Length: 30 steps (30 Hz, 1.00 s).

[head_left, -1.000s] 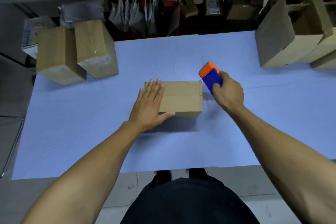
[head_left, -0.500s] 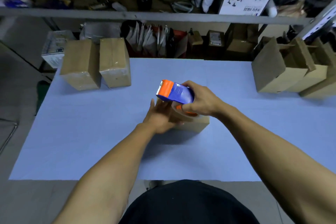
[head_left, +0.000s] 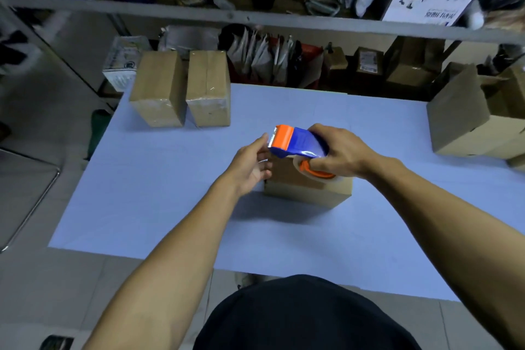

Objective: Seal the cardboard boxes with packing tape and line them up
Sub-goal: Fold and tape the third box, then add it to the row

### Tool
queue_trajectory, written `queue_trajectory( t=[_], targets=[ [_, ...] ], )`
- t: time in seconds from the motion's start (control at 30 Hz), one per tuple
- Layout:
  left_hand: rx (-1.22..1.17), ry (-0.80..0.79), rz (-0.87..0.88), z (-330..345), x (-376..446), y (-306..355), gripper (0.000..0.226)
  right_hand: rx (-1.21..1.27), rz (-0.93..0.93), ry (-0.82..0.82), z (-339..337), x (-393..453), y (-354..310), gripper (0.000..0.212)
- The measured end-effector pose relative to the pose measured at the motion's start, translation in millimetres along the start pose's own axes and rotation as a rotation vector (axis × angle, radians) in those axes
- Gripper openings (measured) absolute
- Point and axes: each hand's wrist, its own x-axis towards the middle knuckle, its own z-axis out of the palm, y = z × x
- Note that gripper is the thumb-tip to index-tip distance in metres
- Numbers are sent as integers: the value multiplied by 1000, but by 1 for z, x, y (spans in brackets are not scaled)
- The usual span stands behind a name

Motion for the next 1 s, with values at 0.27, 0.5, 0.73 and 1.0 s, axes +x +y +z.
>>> queue_trajectory(
  t=[0.27, 0.5, 0.73, 1.0],
  targets=[
    [-187, -36, -192, 3, -1, 7, 21, -21, -22, -76, -2, 6, 5, 54],
    [-311, 10, -344, 8, 3, 10, 14, -14, -40, -72, 0, 5, 7, 59],
    [-195, 57, -250, 9, 2, 9, 9, 1, -29, -79, 0, 4, 9, 59],
    [311, 240, 347, 12, 6, 15, 11, 4, -51, -67, -2, 1, 5, 59]
  ],
)
